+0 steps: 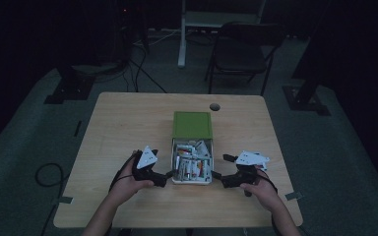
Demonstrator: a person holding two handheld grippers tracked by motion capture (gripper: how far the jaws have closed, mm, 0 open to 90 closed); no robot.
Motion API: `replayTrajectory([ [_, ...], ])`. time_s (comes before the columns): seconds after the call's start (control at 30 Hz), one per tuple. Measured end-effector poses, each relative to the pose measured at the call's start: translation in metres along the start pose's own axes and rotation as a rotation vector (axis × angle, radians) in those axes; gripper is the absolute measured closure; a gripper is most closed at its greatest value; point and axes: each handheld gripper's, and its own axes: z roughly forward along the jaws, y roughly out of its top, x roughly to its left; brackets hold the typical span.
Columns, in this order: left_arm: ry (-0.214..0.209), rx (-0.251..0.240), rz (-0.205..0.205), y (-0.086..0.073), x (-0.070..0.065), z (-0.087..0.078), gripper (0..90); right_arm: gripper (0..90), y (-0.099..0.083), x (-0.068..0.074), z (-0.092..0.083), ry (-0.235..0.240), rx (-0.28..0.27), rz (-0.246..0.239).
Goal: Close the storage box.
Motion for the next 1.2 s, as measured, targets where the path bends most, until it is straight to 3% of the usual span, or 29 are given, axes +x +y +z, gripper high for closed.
replayTrajectory([
  [0.17, 0.002, 0.005, 0.006, 0.002, 0.001, 0.001, 1.2, 12.8, 0.001, -0.001, 0.000, -0.005, 0.001, -0.007],
  [0.37, 0.010, -0.001, -0.011, 0.001, 0.003, 0.002, 1.2, 12.7, 0.001, -0.003, 0.002, -0.008, -0.002, 0.022],
  [1.2, 0.025, -0.002, -0.037, 0.003, 0.014, 0.009, 1.2, 12.4, 0.009, -0.012, 0.011, -0.009, 0.020, 0.005],
])
